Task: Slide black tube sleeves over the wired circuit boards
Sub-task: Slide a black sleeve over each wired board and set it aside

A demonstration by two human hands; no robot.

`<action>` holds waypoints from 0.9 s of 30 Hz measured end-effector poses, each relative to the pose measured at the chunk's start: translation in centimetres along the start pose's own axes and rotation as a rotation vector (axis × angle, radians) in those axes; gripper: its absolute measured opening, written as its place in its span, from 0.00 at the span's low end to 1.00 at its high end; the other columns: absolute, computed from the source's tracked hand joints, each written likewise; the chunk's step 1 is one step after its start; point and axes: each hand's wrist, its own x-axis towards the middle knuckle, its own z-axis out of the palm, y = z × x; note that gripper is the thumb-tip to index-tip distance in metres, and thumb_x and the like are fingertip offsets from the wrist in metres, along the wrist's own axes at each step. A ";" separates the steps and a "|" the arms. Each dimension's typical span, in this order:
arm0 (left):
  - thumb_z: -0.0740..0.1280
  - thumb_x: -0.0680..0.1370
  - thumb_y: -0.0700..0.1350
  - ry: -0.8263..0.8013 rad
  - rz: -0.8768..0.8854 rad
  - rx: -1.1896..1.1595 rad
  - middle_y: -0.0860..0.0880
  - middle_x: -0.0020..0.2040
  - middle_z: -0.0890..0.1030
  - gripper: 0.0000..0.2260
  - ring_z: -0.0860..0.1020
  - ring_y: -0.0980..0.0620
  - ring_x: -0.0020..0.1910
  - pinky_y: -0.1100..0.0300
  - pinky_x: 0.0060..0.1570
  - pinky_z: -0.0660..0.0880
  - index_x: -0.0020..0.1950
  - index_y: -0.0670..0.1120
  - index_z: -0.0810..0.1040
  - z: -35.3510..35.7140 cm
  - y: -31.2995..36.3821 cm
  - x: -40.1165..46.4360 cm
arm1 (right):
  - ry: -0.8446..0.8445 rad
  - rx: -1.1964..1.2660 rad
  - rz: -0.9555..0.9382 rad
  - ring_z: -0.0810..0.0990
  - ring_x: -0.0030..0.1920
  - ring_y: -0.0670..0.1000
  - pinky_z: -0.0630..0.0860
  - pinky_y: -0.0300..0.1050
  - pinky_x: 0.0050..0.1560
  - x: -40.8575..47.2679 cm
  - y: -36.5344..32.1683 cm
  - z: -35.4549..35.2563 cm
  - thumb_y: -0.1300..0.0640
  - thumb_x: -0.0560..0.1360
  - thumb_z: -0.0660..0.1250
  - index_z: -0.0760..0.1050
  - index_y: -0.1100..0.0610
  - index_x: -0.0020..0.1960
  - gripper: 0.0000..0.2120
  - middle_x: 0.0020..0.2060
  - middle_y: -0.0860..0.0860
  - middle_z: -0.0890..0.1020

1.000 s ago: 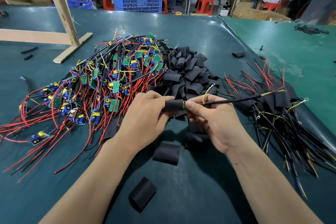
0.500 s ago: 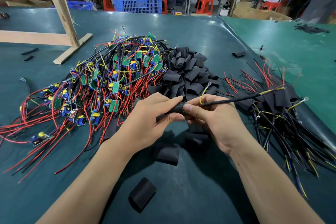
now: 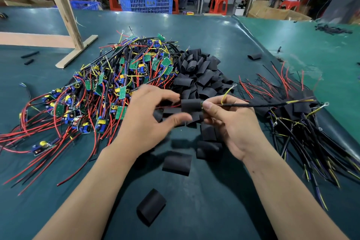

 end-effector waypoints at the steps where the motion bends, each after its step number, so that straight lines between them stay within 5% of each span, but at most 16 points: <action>1: 0.74 0.72 0.58 0.136 0.054 0.076 0.50 0.47 0.81 0.17 0.76 0.48 0.50 0.54 0.55 0.72 0.50 0.45 0.82 -0.1 0.0 0.1 | 0.029 0.015 -0.013 0.79 0.33 0.50 0.77 0.38 0.34 0.0 0.0 0.1 0.69 0.71 0.72 0.80 0.57 0.36 0.09 0.32 0.52 0.82; 4: 0.71 0.77 0.47 0.324 0.164 0.165 0.49 0.40 0.82 0.09 0.77 0.45 0.39 0.48 0.44 0.73 0.44 0.42 0.83 0.9 0.4 -0.1 | 0.080 -0.029 -0.105 0.80 0.33 0.49 0.78 0.39 0.37 -0.3 0.3 0.5 0.68 0.71 0.73 0.80 0.57 0.37 0.08 0.32 0.52 0.83; 7: 0.67 0.79 0.48 0.250 -0.057 -0.028 0.53 0.41 0.82 0.09 0.80 0.53 0.37 0.52 0.40 0.78 0.53 0.45 0.82 2.1 1.6 -0.5 | 0.102 -0.166 -0.287 0.81 0.33 0.47 0.78 0.38 0.38 -0.7 0.7 1.4 0.67 0.71 0.74 0.81 0.55 0.38 0.08 0.32 0.51 0.83; 13: 0.66 0.81 0.45 0.275 -0.397 -0.341 0.56 0.39 0.83 0.06 0.82 0.61 0.40 0.64 0.43 0.79 0.52 0.47 0.82 2.6 2.1 -0.2 | 0.086 -0.364 -0.423 0.79 0.35 0.39 0.74 0.32 0.40 -0.9 1.6 2.0 0.66 0.72 0.74 0.81 0.62 0.42 0.03 0.34 0.42 0.83; 16: 0.66 0.81 0.41 0.257 -0.478 -0.564 0.46 0.45 0.85 0.06 0.84 0.47 0.46 0.47 0.48 0.82 0.51 0.45 0.83 2.7 2.6 -0.1 | 0.104 -0.408 -0.435 0.78 0.35 0.39 0.73 0.31 0.39 -1.1 1.6 1.9 0.64 0.72 0.75 0.81 0.58 0.42 0.04 0.34 0.40 0.82; 27: 0.68 0.79 0.39 0.176 -0.428 -0.609 0.55 0.49 0.85 0.11 0.83 0.56 0.51 0.56 0.58 0.78 0.60 0.47 0.81 3.4 3.5 -0.8 | 0.143 -0.501 -0.437 0.82 0.36 0.47 0.76 0.36 0.41 -1.0 1.0 1.0 0.62 0.72 0.75 0.84 0.59 0.44 0.01 0.35 0.48 0.84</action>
